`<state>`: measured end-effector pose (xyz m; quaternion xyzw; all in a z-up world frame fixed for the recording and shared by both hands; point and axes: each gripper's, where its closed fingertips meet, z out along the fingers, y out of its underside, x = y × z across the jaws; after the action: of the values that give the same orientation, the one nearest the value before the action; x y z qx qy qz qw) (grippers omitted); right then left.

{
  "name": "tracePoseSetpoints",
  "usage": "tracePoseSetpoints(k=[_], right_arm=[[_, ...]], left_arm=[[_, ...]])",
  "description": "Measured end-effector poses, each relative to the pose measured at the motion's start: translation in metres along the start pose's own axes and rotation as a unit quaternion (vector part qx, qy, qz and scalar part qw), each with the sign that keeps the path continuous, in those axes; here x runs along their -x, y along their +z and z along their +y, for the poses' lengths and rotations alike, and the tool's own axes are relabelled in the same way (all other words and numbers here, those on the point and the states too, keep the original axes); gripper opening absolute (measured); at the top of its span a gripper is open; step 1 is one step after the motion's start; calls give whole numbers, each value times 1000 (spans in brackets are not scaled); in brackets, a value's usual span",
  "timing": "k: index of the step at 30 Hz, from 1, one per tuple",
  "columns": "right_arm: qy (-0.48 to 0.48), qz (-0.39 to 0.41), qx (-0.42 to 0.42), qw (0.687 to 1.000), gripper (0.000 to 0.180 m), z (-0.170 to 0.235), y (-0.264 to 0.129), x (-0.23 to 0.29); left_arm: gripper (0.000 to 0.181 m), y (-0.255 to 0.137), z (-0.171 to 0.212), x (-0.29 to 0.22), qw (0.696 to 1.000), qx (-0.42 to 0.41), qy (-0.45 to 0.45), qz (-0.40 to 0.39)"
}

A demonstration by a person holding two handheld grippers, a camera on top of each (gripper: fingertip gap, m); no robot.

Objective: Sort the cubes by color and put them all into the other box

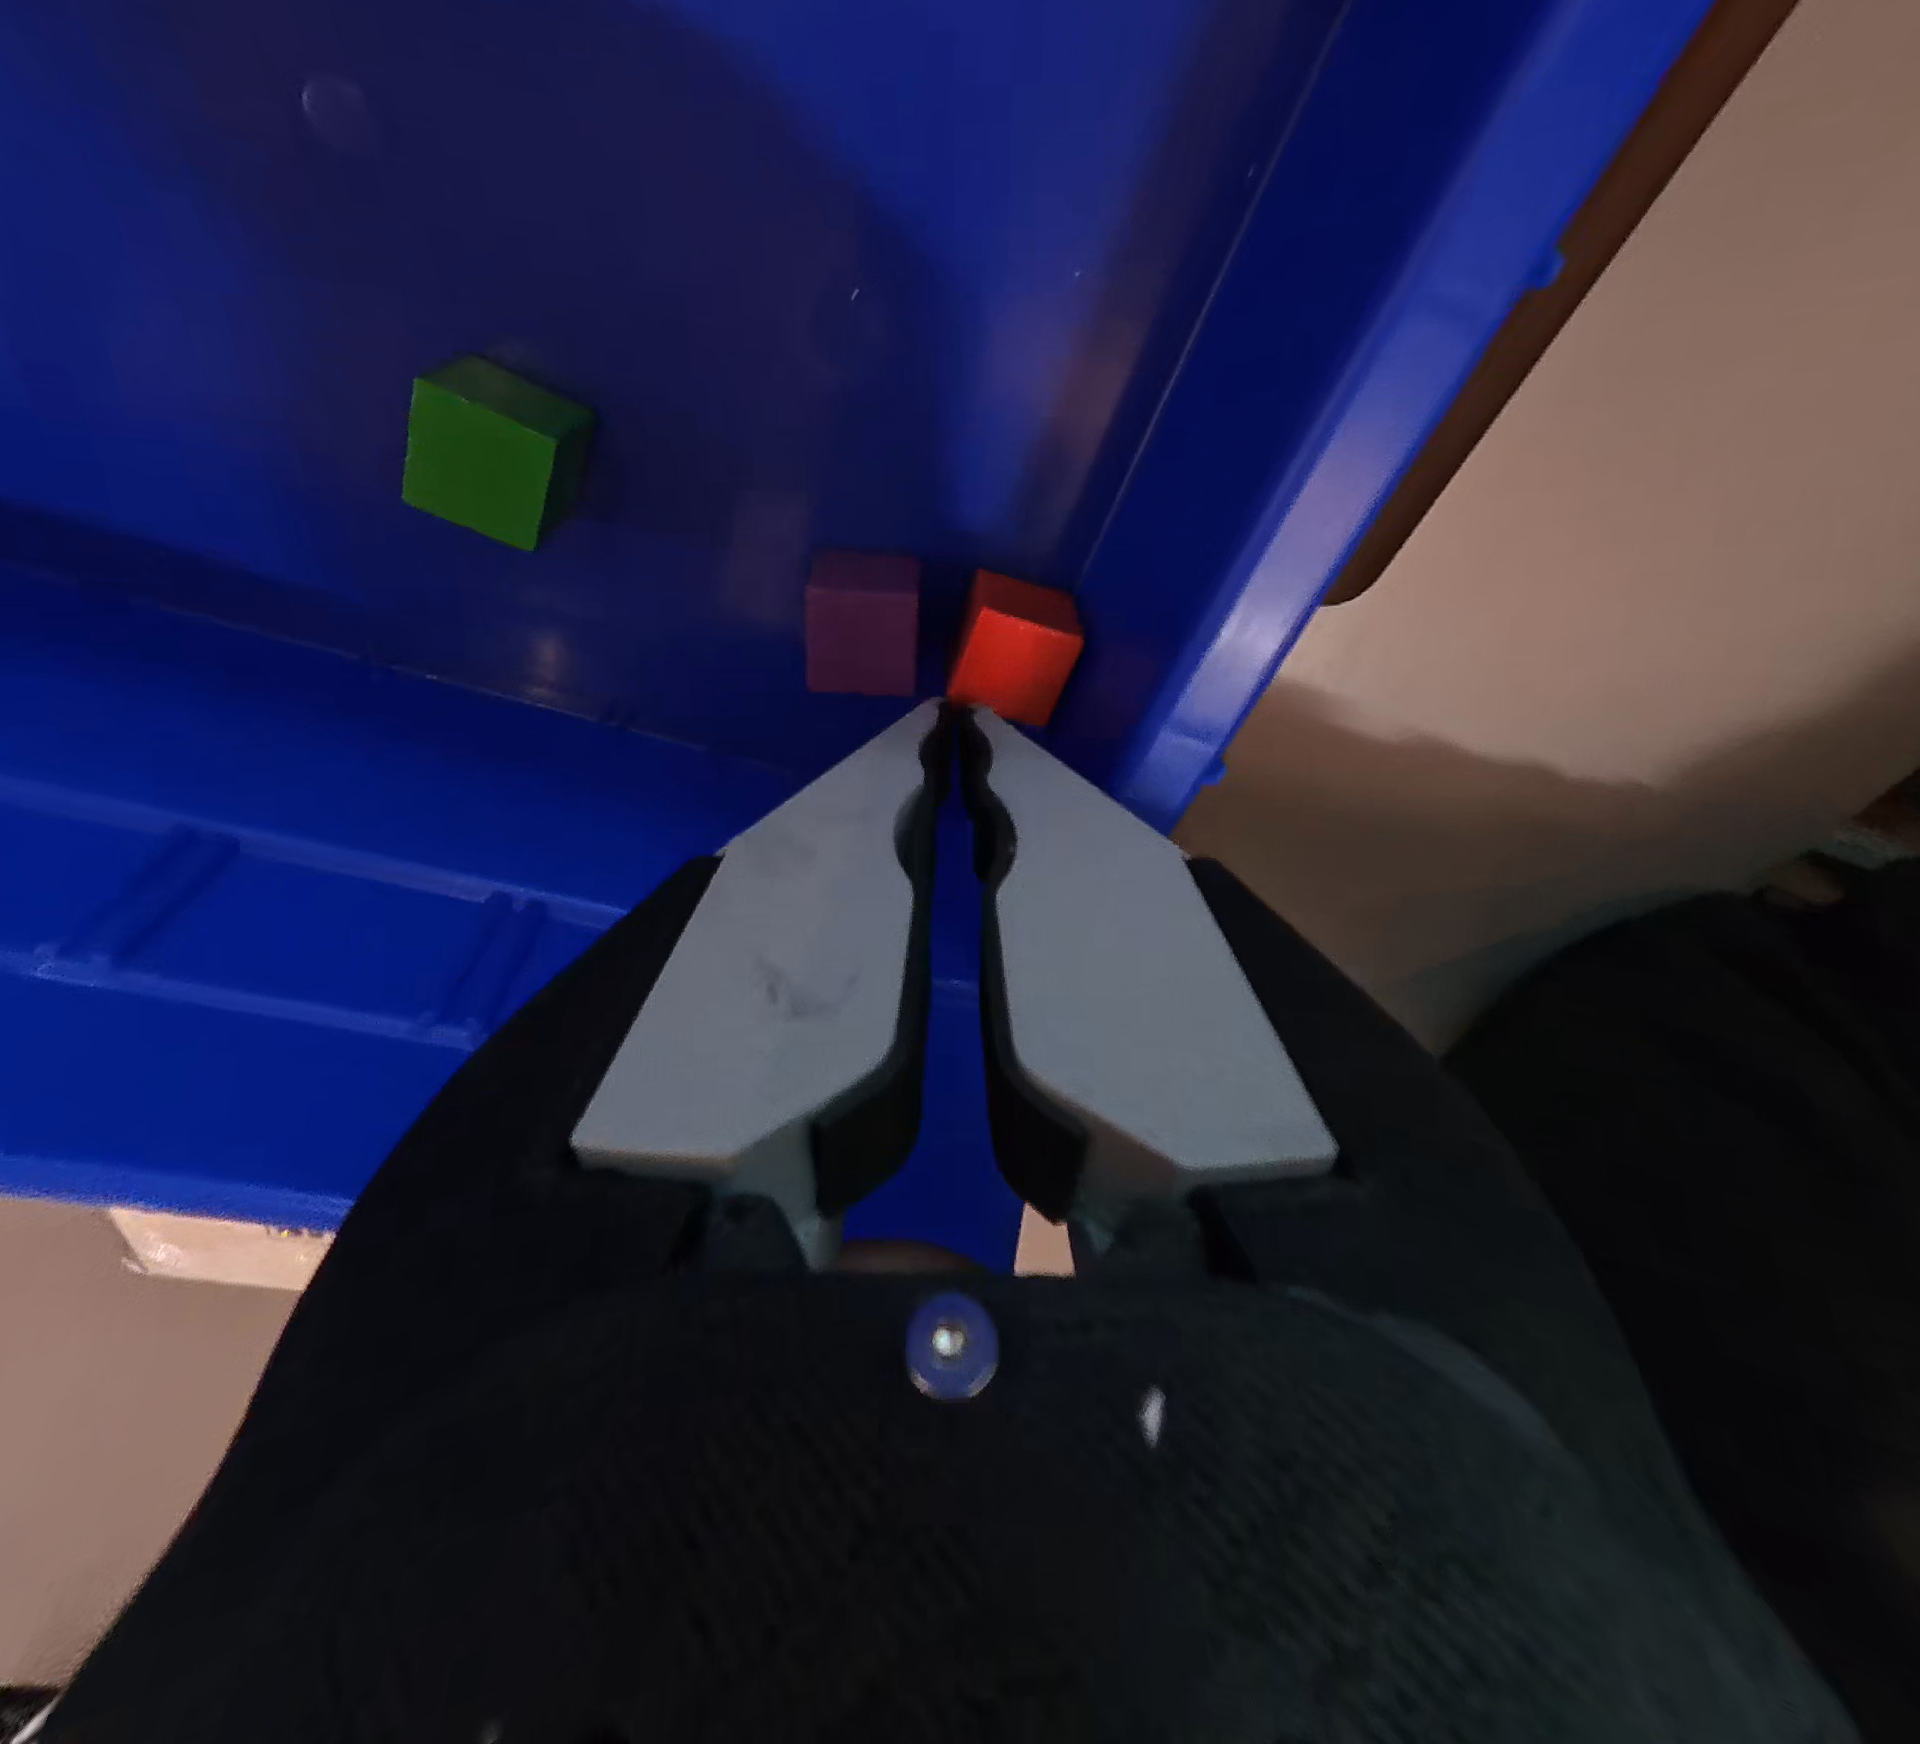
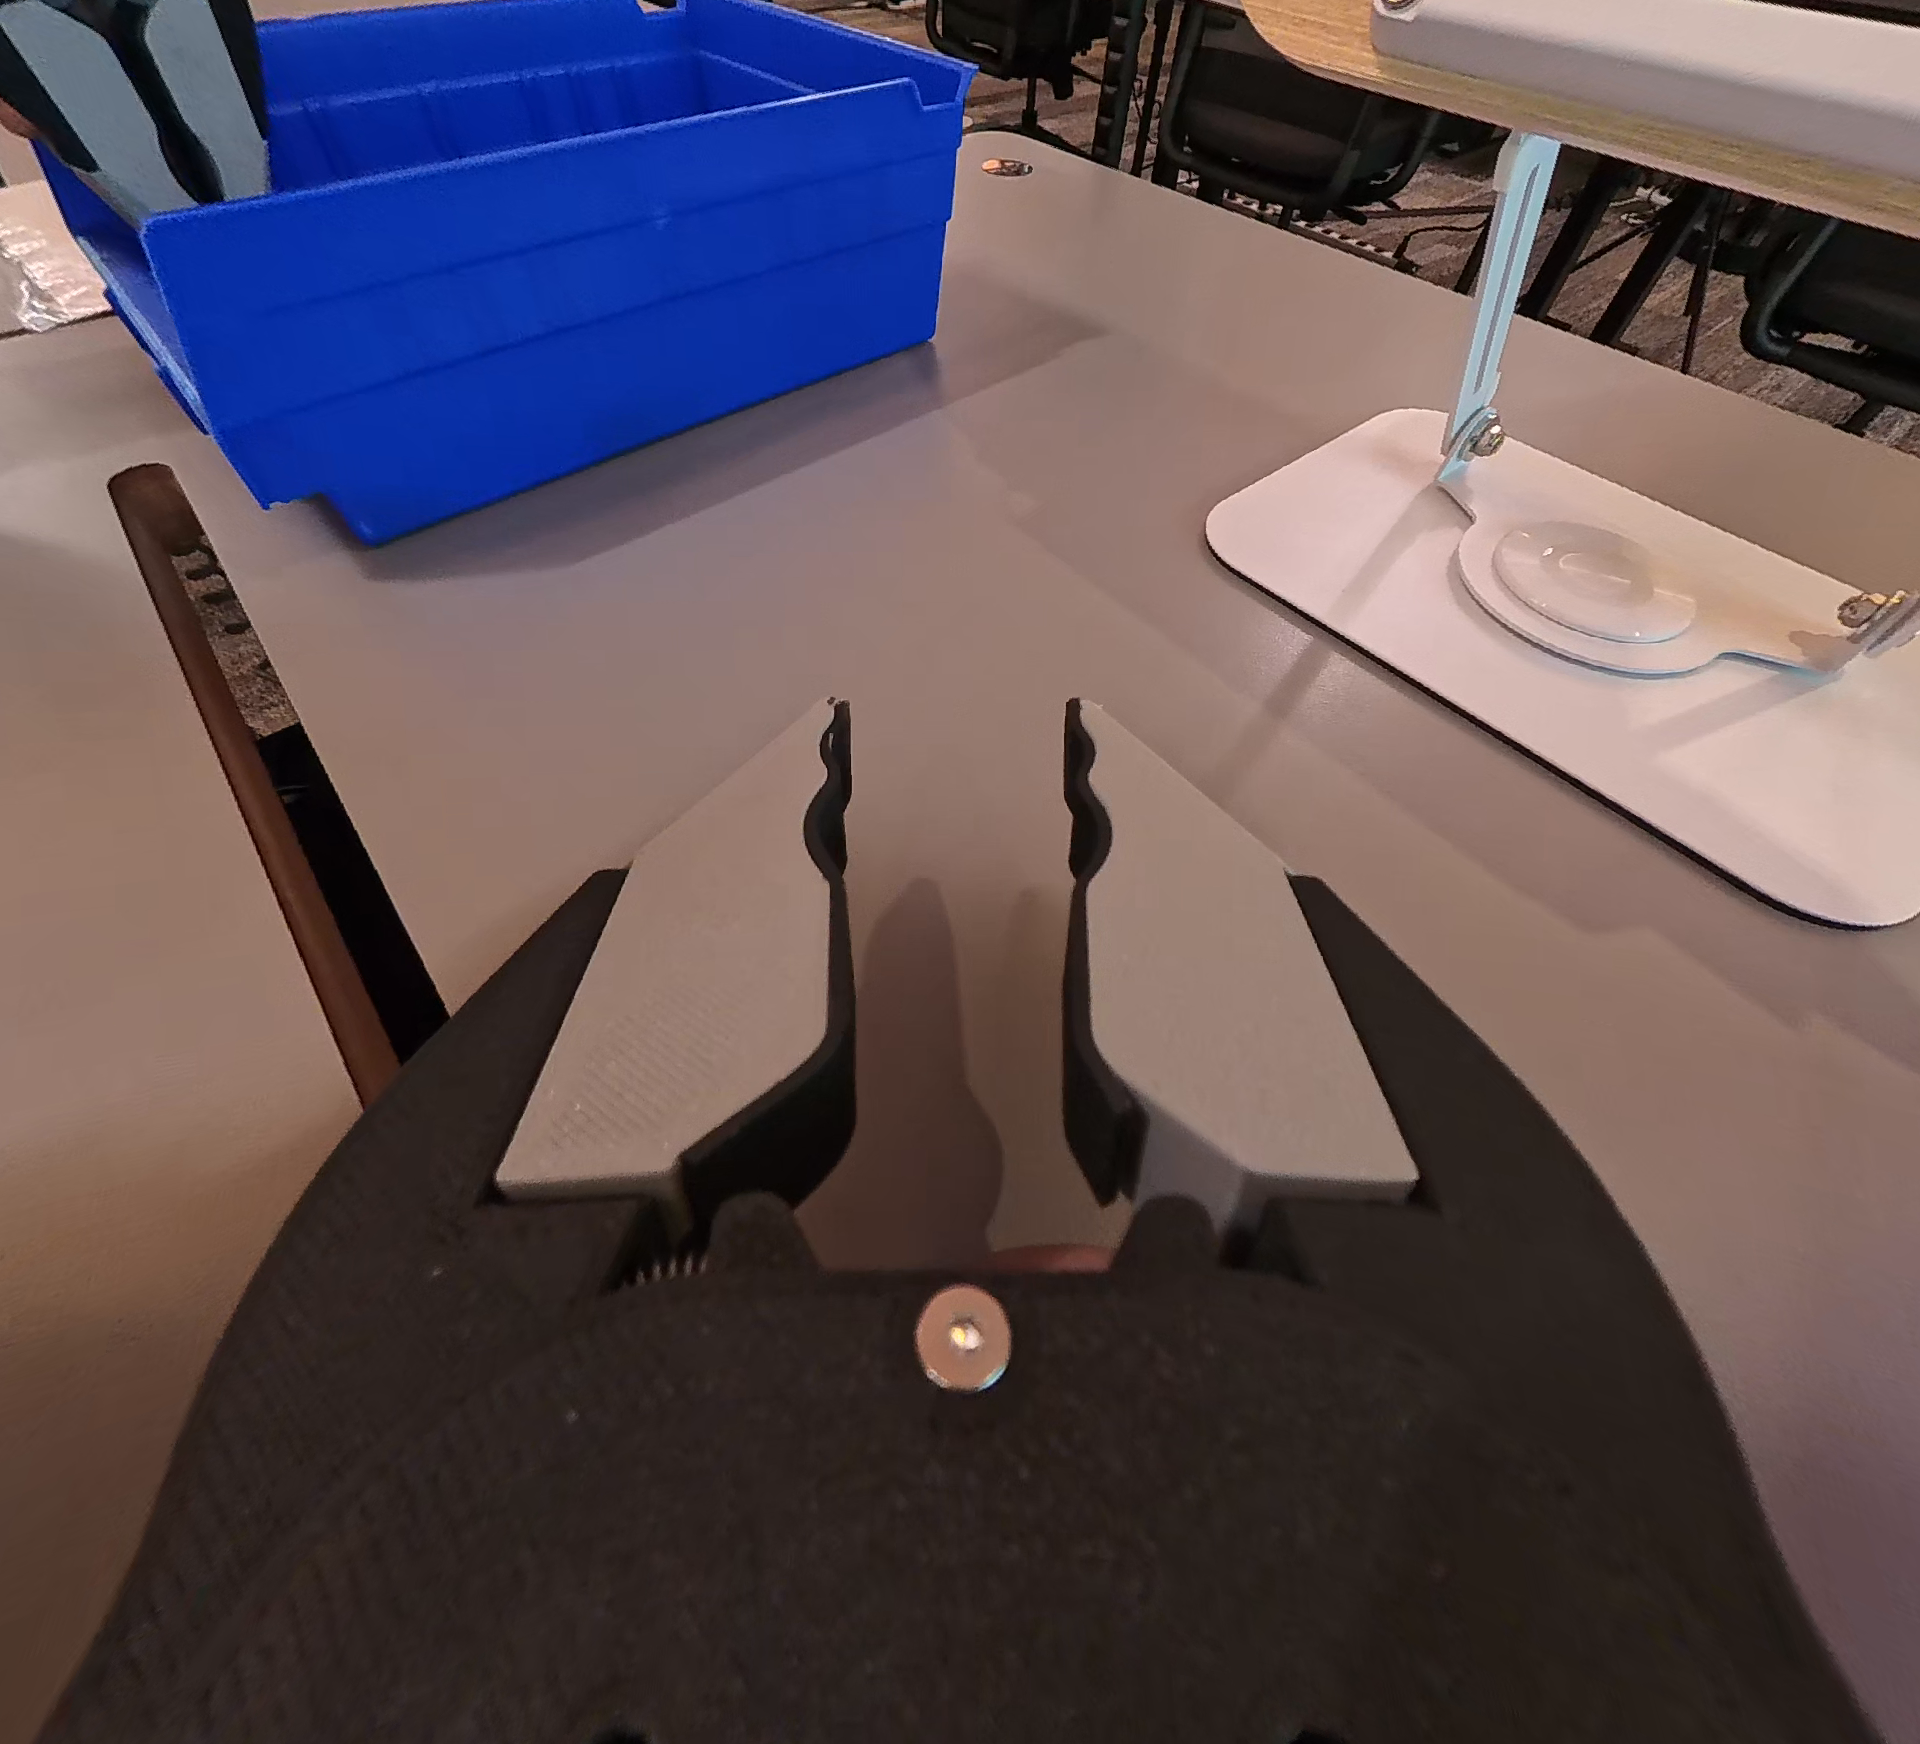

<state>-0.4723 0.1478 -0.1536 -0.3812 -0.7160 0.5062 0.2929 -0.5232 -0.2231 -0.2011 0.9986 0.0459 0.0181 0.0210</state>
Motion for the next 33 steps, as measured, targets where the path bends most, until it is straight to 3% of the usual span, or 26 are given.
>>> tracePoseSetpoints(k=[14,23,29,33], right_arm=[[0,-1,-1,1000,37,0,0,0],[-1,0,0,1000,37,-1,0,1],[-2,0,-3,1000,37,-2,-1,0],[-3,-1,-1,1000,37,-1,-1,1]], left_arm=[[0,15,9,-1,996,93,-12,-5],[0,12,-52,-9,997,-30,72,2],[0,9,-52,5,997,-35,59,-28],[0,0,-58,-10,996,-76,53,17]])
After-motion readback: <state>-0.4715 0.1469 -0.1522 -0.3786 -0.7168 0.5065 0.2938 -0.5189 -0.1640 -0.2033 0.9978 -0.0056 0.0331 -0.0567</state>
